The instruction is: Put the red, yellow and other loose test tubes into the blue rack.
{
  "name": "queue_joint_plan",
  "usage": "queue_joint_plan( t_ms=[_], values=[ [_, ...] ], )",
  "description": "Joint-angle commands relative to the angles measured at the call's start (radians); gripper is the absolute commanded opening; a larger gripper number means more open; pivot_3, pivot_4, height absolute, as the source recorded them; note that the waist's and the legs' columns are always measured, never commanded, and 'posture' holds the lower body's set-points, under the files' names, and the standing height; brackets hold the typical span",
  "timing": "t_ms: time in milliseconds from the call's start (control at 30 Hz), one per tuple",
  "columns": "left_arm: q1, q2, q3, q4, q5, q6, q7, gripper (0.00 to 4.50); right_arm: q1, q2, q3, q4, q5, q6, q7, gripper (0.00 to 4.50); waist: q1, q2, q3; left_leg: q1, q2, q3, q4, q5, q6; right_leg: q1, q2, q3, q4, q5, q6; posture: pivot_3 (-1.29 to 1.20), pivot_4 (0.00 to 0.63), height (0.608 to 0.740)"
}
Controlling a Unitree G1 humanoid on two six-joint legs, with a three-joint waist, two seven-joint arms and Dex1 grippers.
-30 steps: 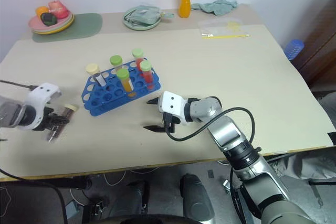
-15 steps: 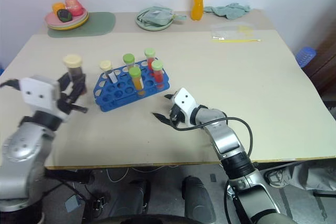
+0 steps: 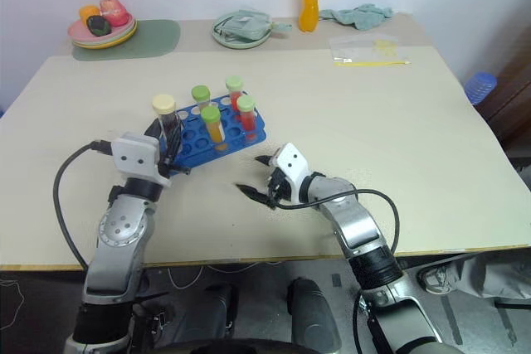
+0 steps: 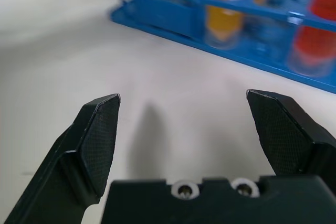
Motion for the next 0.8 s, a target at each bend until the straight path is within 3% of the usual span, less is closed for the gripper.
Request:
queue_joint_plan(
  t_ms=[33,800],
  values=[
    [-0.019,-0.007,-0.007,-0.010,0.011,-0.040,0.005,0.72,0.008,-0.005,-0.014,-0.087,0.061,0.017,0.032,4.26,0.001,0.000,0.000,0.000,0.000,0.000,0.000,0.000,0.000,0.000,0.000,0.000,0.000,0.000,0.000,0.00,0.150,0.740],
    [-0.049,-0.039,0.001,0.098,-0.018,-0.046,0.002,0.72,-0.006,0.002,-0.008,-0.081,0.060,0.007,-0.003,4.26,0.002,0.000,0.000,0.000,0.000,0.000,0.000,0.000,0.000,0.000,0.000,0.000,0.000,0.000,0.000,0.00,0.150,0.740]
  ],
)
